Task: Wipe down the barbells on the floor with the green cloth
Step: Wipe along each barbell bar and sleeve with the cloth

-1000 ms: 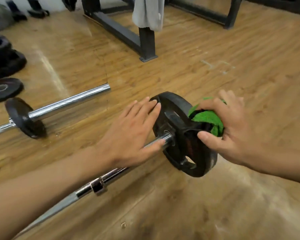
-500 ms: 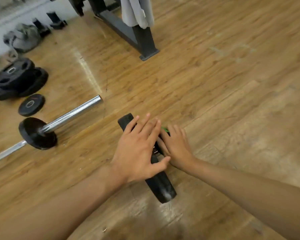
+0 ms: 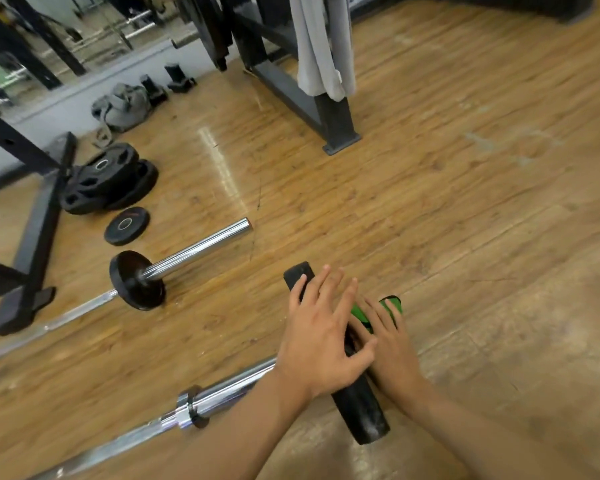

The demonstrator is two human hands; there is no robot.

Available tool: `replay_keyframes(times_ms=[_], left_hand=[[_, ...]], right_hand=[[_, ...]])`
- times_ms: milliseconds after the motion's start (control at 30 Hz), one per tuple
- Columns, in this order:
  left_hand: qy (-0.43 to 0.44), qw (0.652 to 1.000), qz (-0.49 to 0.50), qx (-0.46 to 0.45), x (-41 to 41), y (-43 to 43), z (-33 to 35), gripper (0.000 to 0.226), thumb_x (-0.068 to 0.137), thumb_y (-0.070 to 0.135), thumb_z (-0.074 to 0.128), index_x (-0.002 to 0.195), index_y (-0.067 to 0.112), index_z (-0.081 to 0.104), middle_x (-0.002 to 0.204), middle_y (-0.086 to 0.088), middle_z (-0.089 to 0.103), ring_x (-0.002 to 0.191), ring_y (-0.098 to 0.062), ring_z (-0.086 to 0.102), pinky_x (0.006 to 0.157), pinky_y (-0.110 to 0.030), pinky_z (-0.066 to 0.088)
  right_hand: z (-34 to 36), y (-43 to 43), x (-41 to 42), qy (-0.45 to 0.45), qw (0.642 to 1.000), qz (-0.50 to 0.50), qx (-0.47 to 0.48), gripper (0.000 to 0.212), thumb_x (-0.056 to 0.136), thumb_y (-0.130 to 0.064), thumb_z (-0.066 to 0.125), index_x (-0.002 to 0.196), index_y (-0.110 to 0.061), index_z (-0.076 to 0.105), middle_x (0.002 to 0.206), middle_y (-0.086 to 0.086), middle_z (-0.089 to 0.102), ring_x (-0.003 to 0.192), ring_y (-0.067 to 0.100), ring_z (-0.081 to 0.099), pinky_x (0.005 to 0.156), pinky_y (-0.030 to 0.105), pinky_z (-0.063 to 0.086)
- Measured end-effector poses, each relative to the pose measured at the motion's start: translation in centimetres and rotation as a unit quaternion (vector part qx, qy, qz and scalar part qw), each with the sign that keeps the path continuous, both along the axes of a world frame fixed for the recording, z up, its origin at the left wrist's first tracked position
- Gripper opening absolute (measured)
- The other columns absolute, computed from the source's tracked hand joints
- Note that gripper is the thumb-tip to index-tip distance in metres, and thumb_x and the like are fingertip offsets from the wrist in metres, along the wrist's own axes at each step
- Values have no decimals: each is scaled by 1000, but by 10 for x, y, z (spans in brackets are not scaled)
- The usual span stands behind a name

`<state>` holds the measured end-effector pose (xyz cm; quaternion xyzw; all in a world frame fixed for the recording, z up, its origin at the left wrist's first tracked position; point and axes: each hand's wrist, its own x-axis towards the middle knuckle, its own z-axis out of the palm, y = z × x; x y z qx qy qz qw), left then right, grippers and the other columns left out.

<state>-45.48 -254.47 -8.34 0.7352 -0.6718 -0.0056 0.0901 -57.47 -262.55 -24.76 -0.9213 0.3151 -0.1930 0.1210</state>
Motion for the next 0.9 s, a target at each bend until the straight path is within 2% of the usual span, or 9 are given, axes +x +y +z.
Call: replay_keyframes(times_ms=[100,233,333,400,467,600,667,767,900], left_hand=[[34,999,15,-4,2,-7,0,84,87,64,47,155,13,48,165,-12,38,159,-28,16,130,-49,3],[31,999,15,22,13,-16,1,86,85,64,45,152,11,48,163,-17,37,159,-32,16,130,-46,1],[23,999,12,38,25,-22,2,79,84,60,47,147,12,51,155,-14,46,154,-33,27,130,-47,7],[30,999,10,39,31,-24,4,70,85,58,49,140,15,57,145,-10,52,147,-31,36,129,-48,13],[35,999,12,36,34,-24,4,66,84,58,49,135,17,59,141,-9,53,141,-30,39,127,-48,16],[33,999,7,42,36,-29,5,70,83,59,46,137,17,58,145,-10,50,142,-29,37,127,-50,16],[37,999,0,38,37,-30,3,70,82,59,45,134,15,60,141,-10,52,140,-30,39,127,-51,17],[42,999,-4,25,34,-29,0,67,82,59,45,130,14,62,136,-9,55,139,-30,42,126,-52,19],[38,999,-8,24,27,-24,0,67,82,58,47,131,14,61,136,-9,56,144,-31,41,126,-54,19]], right_hand=[[1,-3,-4,-12,1000,19,0,57,99,-44,49,154,-25,43,152,9,54,146,28,41,123,51,23],[1,-9,5,-32,999,24,6,65,98,-39,58,158,-30,36,152,2,52,145,22,39,125,44,19],[-1,-9,5,-50,999,11,5,56,102,-40,45,156,-29,42,150,2,55,142,24,41,125,45,17],[-4,-6,2,-61,998,9,-20,54,100,-36,46,153,-24,49,150,5,54,143,26,41,126,46,16],[-1,-7,7,-51,998,13,-36,53,99,-35,47,150,-24,51,148,5,56,141,26,43,125,45,17],[8,-30,31,26,1000,-13,2,46,94,-40,48,140,-33,48,135,-1,65,132,22,54,121,40,17],[5,-24,28,12,1000,-20,13,46,95,-39,47,141,-32,51,137,0,63,134,23,52,122,41,18],[-2,-8,10,-41,999,-3,-26,51,100,-36,46,149,-25,54,151,3,54,145,25,42,122,47,23],[5,-20,22,43,999,-30,-12,47,97,-38,58,143,-30,52,147,1,59,144,23,45,124,42,16]])
